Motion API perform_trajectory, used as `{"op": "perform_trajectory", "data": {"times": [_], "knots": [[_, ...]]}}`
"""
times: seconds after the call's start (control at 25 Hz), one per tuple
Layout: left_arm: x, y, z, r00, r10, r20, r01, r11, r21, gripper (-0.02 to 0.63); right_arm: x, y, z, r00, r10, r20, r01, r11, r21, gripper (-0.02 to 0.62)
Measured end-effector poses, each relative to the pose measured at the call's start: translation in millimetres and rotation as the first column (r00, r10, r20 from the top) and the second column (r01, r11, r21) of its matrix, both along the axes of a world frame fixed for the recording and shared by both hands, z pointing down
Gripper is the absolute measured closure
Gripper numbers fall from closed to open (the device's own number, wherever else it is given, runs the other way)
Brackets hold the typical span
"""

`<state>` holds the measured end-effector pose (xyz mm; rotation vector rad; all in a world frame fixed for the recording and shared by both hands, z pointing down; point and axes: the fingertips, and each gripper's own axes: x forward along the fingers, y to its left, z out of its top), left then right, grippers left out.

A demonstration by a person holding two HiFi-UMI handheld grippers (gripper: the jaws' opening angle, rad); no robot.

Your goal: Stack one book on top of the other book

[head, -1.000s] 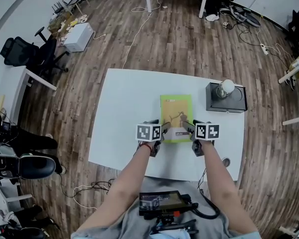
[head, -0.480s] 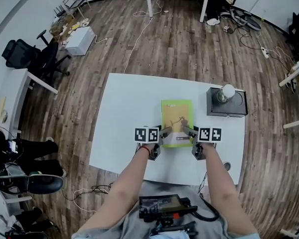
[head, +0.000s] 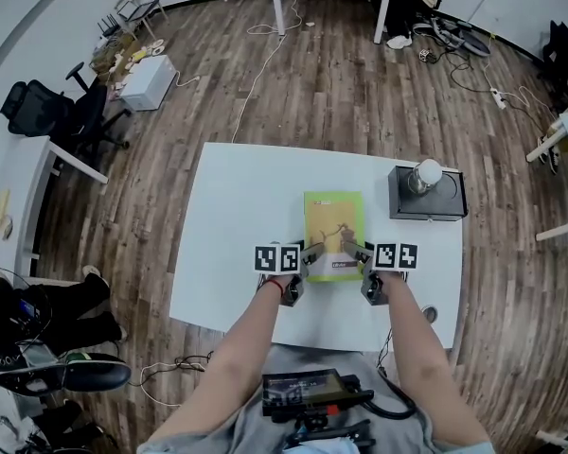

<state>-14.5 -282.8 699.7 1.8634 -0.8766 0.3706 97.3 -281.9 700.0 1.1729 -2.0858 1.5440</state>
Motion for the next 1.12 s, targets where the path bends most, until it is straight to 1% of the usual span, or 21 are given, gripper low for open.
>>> {"op": "perform_trajectory", "data": {"times": [0.2, 0.4, 0.8, 1.12], "knots": [[-5, 9, -2, 1.000, 0.016, 0.014, -0.016, 1.000, 0.003, 0.342, -5, 14, -2, 1.000, 0.020, 0.013, -0.020, 1.000, -0.008, 0.340], [-4, 30, -1, 1.000, 0.017, 0.024, -0.018, 1.000, 0.022, 0.342, -4, 37, 0, 0.999, 0.045, 0.021, -0.045, 0.999, 0.000, 0.341], [-6, 77, -2, 0.999, 0.052, 0.016, -0.052, 0.999, 0.009, 0.342, -7, 87, -2, 0.999, 0.041, 0.024, -0.041, 0.999, -0.004, 0.341], [-8, 103, 2, 0.994, 0.102, 0.026, -0.102, 0.995, -0.002, 0.342, -10, 119, 3, 0.998, 0.059, 0.028, -0.058, 0.998, -0.018, 0.341]]}}
